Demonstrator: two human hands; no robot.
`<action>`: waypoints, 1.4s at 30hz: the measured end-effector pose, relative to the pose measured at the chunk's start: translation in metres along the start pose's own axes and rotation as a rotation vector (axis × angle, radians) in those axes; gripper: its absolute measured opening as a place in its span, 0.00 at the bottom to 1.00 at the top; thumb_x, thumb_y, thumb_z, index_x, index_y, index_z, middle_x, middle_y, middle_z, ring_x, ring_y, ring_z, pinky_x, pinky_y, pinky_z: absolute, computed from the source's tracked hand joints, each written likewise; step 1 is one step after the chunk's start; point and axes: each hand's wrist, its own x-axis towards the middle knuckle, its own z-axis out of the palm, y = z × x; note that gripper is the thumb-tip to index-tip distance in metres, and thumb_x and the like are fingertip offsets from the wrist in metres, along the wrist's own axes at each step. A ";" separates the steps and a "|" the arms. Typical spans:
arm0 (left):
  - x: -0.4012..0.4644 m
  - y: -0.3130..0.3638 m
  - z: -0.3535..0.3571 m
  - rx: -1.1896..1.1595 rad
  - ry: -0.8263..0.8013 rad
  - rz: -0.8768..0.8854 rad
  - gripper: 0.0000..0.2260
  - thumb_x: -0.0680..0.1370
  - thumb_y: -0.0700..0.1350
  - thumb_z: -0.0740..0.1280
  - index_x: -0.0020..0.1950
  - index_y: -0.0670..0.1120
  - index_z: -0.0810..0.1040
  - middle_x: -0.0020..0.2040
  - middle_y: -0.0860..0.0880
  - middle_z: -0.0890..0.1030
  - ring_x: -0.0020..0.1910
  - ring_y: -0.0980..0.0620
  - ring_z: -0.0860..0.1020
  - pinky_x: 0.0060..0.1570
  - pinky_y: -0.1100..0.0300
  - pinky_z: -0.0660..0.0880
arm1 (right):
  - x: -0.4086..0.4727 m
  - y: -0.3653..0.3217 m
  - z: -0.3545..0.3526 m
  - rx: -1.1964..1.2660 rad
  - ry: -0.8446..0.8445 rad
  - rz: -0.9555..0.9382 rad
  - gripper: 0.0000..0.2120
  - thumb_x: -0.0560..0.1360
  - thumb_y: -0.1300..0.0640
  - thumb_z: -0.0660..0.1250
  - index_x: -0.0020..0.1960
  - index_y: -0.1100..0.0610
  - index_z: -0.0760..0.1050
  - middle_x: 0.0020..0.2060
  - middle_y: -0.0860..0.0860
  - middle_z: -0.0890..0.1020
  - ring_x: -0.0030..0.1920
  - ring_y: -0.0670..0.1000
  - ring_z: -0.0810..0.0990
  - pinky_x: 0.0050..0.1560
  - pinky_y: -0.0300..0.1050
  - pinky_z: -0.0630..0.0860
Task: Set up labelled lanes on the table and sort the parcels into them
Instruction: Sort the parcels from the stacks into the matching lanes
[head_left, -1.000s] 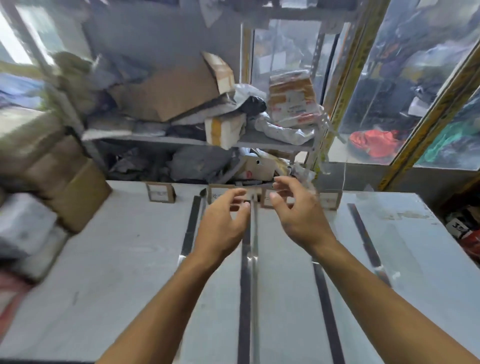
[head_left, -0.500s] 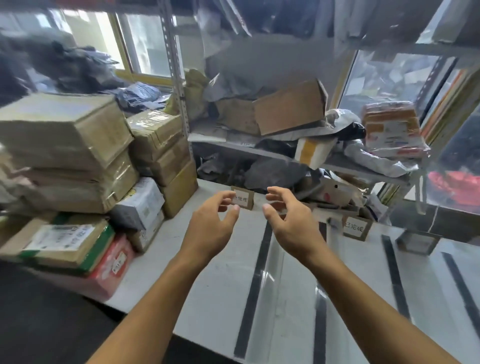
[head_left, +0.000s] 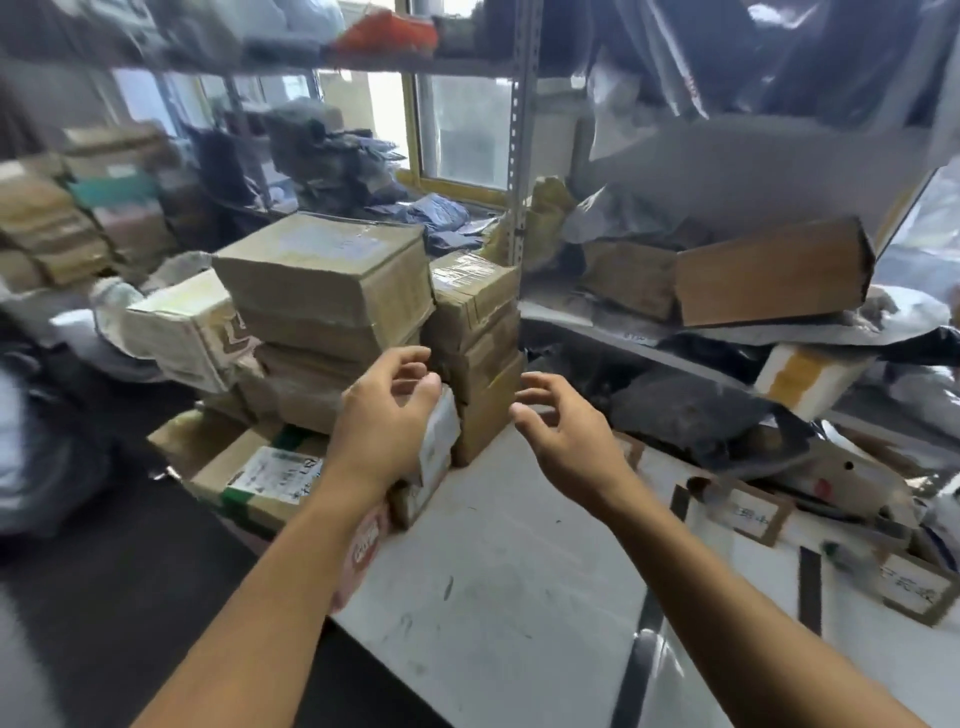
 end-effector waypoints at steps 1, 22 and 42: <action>0.016 -0.005 -0.012 -0.013 0.035 0.000 0.09 0.79 0.48 0.67 0.58 0.57 0.78 0.50 0.60 0.81 0.50 0.63 0.79 0.49 0.65 0.75 | 0.017 -0.008 0.008 0.017 0.001 -0.009 0.21 0.80 0.49 0.65 0.72 0.51 0.69 0.55 0.41 0.78 0.49 0.36 0.78 0.48 0.31 0.75; 0.124 -0.041 0.000 -0.320 0.303 -0.314 0.48 0.71 0.70 0.56 0.81 0.49 0.38 0.82 0.45 0.46 0.80 0.48 0.49 0.77 0.48 0.51 | 0.271 -0.062 0.105 0.360 0.006 0.166 0.32 0.63 0.31 0.62 0.58 0.50 0.80 0.59 0.51 0.82 0.63 0.54 0.78 0.67 0.57 0.72; 0.104 0.004 -0.049 -0.592 -0.023 0.207 0.28 0.72 0.52 0.59 0.73 0.53 0.71 0.60 0.51 0.82 0.60 0.52 0.80 0.57 0.50 0.77 | 0.121 -0.073 -0.005 0.576 0.044 -0.074 0.17 0.78 0.44 0.59 0.61 0.44 0.82 0.57 0.46 0.85 0.57 0.45 0.83 0.47 0.41 0.81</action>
